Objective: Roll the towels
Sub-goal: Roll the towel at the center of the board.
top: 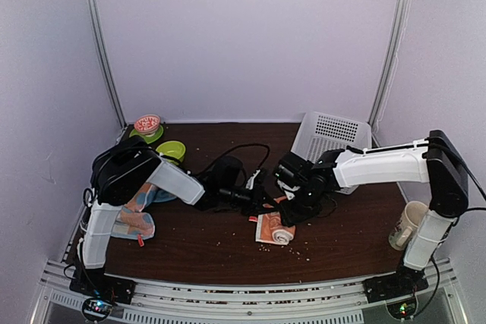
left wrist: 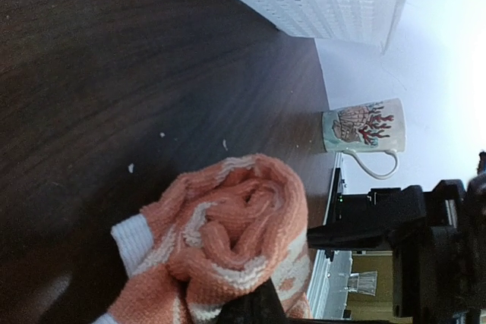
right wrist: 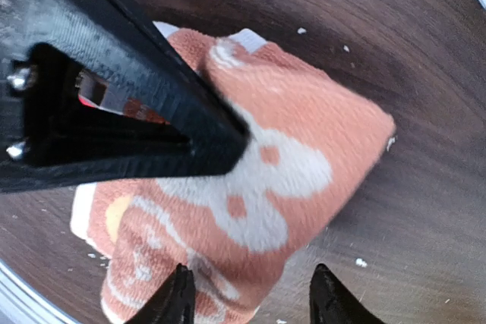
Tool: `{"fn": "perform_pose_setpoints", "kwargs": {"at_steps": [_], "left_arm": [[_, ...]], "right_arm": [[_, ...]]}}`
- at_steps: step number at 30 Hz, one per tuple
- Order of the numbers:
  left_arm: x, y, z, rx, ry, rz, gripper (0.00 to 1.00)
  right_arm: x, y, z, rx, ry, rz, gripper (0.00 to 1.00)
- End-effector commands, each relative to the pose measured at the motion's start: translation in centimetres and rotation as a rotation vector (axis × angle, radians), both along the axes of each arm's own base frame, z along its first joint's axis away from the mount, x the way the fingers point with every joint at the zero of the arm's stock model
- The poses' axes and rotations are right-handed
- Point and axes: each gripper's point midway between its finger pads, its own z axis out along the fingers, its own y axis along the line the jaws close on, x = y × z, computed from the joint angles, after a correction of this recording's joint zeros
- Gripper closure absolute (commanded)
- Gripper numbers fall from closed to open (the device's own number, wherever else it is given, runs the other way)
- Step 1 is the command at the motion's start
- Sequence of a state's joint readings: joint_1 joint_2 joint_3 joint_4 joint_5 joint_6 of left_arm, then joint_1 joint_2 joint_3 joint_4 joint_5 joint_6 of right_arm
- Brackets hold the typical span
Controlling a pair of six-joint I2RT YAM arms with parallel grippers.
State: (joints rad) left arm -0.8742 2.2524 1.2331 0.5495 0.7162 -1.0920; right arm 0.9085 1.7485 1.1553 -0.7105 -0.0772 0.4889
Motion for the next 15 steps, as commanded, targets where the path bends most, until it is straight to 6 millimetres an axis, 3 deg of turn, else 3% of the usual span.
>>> {"fn": "perform_pose_setpoints", "kwargs": {"at_steps": [1,4,7,15], "left_arm": [[0.6,-0.1,-1.7,0.041,0.018,0.044,1.00],[0.7,0.1,-2.0,0.050,0.021,0.051,1.00],[0.7,0.3,-2.2,0.056,0.025,0.056,1.00],[0.3,1.2,-2.2,0.078,0.015,0.072,1.00]], "right_arm": [[-0.1,-0.4,2.0,0.112,-0.010,-0.107,0.45],[-1.1,-0.4,1.9,0.231,0.013,-0.168,0.40],[-1.9,0.9,1.6,0.369,0.045,-0.194,0.36],[-2.8,2.3,-0.4,0.432,0.095,-0.202,0.34]]}}
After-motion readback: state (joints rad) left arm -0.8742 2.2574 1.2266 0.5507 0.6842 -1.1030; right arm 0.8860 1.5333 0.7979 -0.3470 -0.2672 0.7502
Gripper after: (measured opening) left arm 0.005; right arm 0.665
